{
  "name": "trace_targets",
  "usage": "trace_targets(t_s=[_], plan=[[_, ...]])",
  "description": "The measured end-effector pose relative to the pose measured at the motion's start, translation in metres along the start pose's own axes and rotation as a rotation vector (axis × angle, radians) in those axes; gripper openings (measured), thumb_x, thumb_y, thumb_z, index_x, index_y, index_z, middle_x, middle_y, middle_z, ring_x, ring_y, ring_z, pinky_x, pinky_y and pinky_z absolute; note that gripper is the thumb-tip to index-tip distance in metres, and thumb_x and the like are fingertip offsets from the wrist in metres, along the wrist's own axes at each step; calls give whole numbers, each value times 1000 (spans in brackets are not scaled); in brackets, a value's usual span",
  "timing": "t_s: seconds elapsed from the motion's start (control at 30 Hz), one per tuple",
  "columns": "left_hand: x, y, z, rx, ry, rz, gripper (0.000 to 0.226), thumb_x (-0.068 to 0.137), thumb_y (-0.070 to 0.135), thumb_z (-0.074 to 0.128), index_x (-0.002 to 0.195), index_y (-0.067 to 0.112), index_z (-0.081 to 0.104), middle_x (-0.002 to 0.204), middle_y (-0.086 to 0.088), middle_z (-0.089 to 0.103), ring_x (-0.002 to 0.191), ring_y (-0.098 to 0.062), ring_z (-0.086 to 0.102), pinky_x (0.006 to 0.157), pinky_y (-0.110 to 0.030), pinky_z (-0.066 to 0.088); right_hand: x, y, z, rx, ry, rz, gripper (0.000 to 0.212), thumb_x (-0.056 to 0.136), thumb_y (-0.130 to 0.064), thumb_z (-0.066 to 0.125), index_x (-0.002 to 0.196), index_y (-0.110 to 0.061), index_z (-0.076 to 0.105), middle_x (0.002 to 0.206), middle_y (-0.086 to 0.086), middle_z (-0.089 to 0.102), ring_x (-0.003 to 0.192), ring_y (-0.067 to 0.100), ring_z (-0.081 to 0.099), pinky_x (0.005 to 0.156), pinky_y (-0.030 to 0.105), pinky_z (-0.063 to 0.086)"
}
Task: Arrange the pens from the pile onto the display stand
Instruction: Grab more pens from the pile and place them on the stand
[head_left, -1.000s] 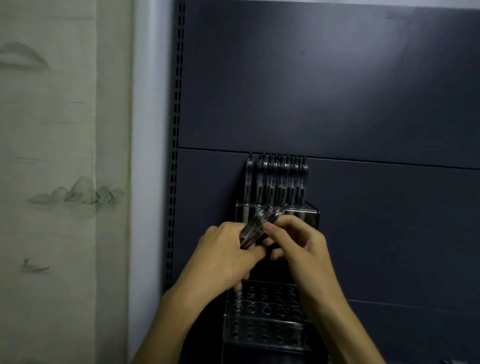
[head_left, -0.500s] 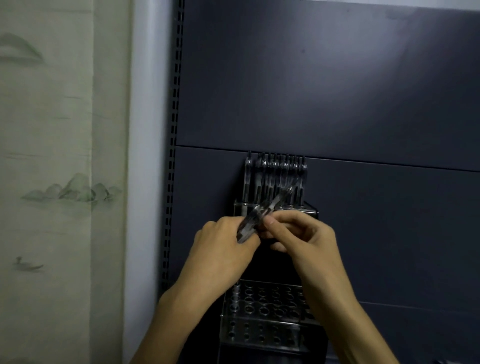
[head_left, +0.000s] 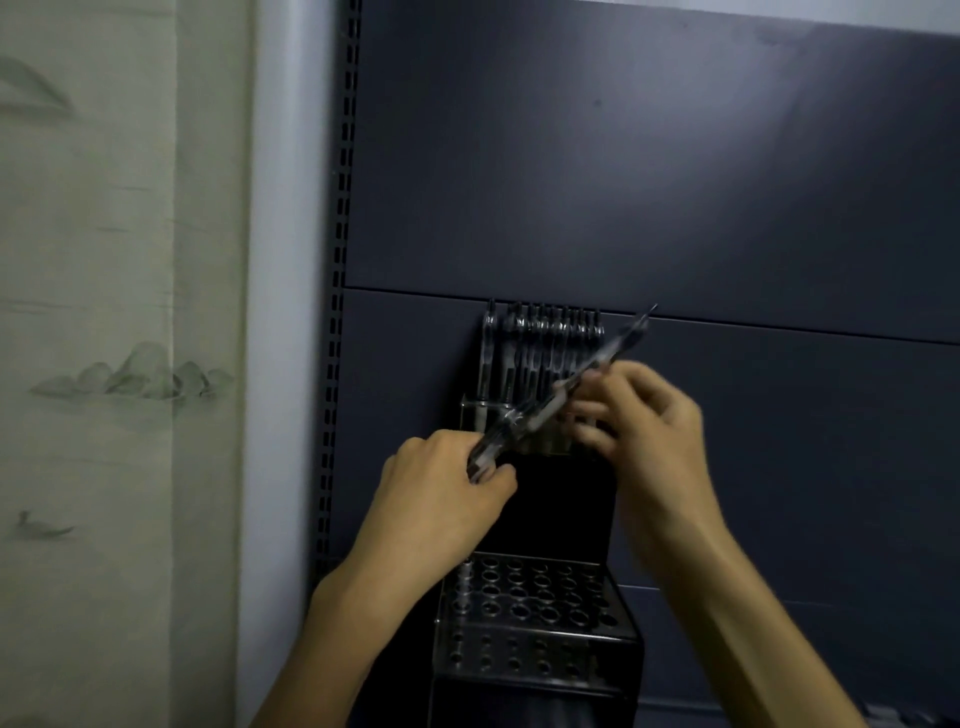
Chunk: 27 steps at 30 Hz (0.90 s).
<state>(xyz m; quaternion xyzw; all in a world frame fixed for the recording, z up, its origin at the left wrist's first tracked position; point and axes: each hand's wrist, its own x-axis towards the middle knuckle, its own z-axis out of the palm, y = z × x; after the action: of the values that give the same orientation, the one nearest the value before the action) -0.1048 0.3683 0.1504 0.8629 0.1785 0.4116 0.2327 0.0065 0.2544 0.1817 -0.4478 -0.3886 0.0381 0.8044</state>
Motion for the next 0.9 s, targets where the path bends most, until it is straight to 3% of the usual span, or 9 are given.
trace_targets(t_s=[0.2, 0.33, 0.57, 0.73, 0.9], plan=[[0, -4, -6, 28, 32, -21, 41, 95, 36, 60, 60, 19, 47, 52, 8, 48, 48, -8, 45, 47, -18, 34, 46, -16, -17, -365, 109, -263, 3, 95, -12, 63, 95, -10, 65, 81, 3, 68, 77, 15, 72, 75, 35, 62], [0, -5, -7, 5, 33, -15, 39, 94, 35, 60, 63, 13, 51, 52, 7, 48, 47, -7, 43, 47, -18, 35, 52, -9, -20, -640, 77, -333, 3, 92, -18, 65, 95, -18, 65, 84, 0, 71, 77, 15, 71, 76, 45, 61], [0, -7, -8, -8, 44, -14, 41, 93, 33, 61, 58, 18, 46, 49, 9, 44, 45, -7, 41, 46, -15, 36, 50, -4, -24, -857, 34, -338, 6, 92, -22, 67, 97, -20, 68, 83, -11, 70, 79, 1, 68, 73, 28, 58], [0, -8, -5, -2, 43, -12, 37, 94, 33, 61, 63, 13, 53, 50, 8, 47, 44, -7, 42, 45, -15, 36, 44, -1, -24, -1037, -32, -287, 3, 88, -26, 71, 91, -26, 72, 74, -19, 67, 74, -11, 61, 63, 8, 42], [1, -8, -5, 14, 44, -12, 38, 94, 35, 61, 63, 15, 51, 51, 7, 47, 45, -8, 42, 47, -16, 36, 38, 2, -23, -1067, 10, -296, 2, 82, -27, 72, 85, -26, 71, 72, -18, 68, 73, -9, 62, 65, 13, 44]])
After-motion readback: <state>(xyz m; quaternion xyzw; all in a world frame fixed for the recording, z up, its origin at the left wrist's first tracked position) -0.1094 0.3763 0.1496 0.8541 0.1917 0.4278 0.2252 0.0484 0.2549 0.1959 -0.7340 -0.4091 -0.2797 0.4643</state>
